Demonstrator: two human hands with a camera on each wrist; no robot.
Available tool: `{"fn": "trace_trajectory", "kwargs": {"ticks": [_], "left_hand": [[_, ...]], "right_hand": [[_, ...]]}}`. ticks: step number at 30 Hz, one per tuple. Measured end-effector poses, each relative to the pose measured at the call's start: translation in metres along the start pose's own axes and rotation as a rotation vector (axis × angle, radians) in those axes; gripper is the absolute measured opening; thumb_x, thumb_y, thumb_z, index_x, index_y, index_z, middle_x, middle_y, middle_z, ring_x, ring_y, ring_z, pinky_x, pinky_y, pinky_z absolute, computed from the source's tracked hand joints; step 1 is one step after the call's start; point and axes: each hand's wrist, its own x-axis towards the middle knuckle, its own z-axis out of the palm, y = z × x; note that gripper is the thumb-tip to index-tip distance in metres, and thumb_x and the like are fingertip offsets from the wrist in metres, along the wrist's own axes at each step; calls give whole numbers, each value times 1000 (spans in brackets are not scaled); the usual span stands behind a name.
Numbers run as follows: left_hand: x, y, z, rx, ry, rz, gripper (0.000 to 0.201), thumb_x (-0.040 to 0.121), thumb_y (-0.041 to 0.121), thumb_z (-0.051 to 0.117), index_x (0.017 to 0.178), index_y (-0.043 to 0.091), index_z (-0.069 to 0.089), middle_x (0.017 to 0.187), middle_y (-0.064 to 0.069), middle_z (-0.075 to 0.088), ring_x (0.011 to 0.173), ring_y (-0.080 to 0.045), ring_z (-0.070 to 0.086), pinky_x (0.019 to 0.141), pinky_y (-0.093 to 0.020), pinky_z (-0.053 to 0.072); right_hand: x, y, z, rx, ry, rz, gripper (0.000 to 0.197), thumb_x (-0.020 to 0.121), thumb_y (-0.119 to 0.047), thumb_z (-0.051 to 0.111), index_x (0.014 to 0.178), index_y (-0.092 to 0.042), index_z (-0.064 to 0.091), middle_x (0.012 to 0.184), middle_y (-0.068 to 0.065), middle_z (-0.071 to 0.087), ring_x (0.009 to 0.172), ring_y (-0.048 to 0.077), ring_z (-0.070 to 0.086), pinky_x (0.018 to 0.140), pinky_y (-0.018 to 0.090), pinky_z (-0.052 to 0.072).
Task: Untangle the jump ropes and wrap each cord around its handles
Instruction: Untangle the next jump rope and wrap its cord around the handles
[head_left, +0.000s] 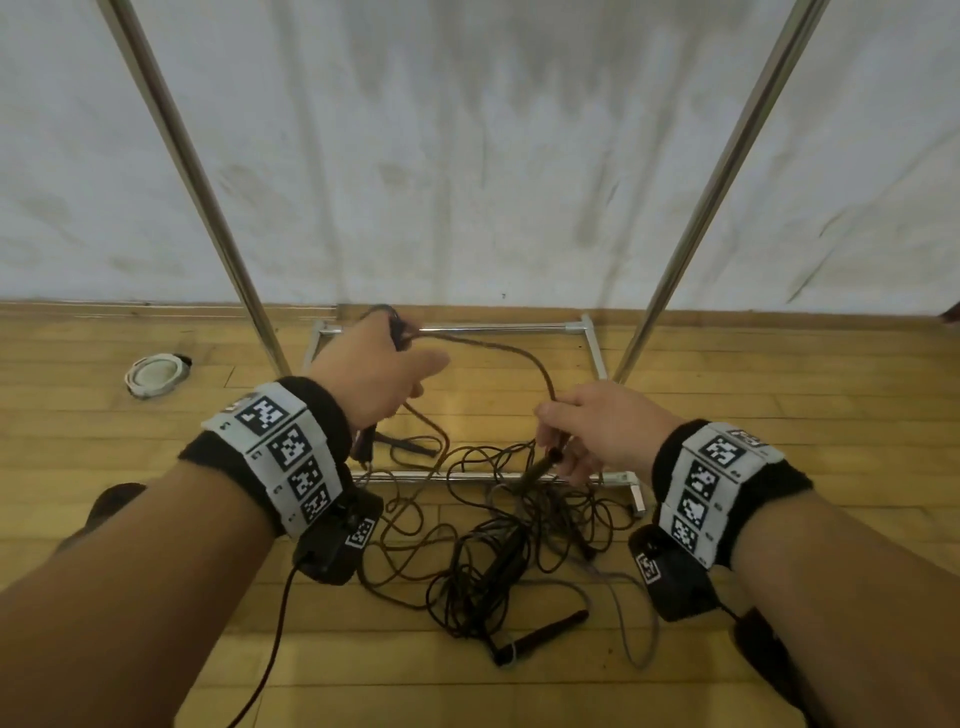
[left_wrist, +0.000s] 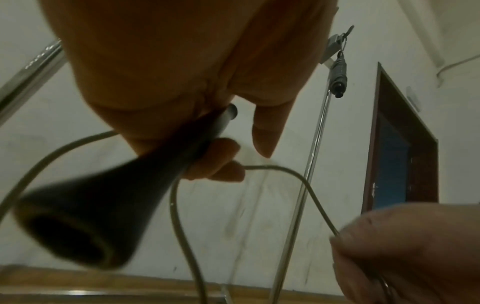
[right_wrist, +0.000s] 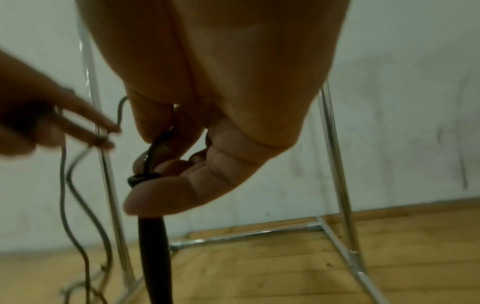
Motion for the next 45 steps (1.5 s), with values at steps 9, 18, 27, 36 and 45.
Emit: {"fn": "trace_trajectory", "kwargs": {"ticks": [9,18,27,36,45], "left_hand": [[-20,18,19,60,-236,76,81,77,59,86,147,42,48,120,15,66,82,-12,75,79,-43,65],[-37,39,31,197,-384,189,17,92,38,78,98,36,62,86,11,69,78,-5,64,69,-23,47],[-44,46,20,505,-620,186,22,101,25,58,90,37,73,74,16,66,63,1,58,59,-16,45],[-24,40,-16,207,-112,263,23,95,25,62,78,33,75,56,22,64,46,-2,53,41,-12,38],[-3,27,-69,-912,497,202,41,81,1,43,91,25,75,65,3,48,50,-14,40,52,-31,45]], "right_hand": [[-27,-44,3,615,1,-70,27,105,-22,56,113,3,65,89,18,67,72,32,73,60,34,61],[-39,-49,1,770,-71,-49,28,100,-16,64,120,3,62,93,20,76,85,33,76,73,41,65],[-35,-48,-8,-120,-41,-300,66,89,-1,59,145,-33,47,140,-19,57,124,-6,53,98,16,44],[-32,-44,15,-61,-272,-304,16,101,-33,59,114,-30,68,72,-1,70,86,19,72,103,43,47],[-3,25,9,-610,-449,88,26,105,-38,46,104,-31,70,83,6,78,69,7,72,83,26,52]]}}
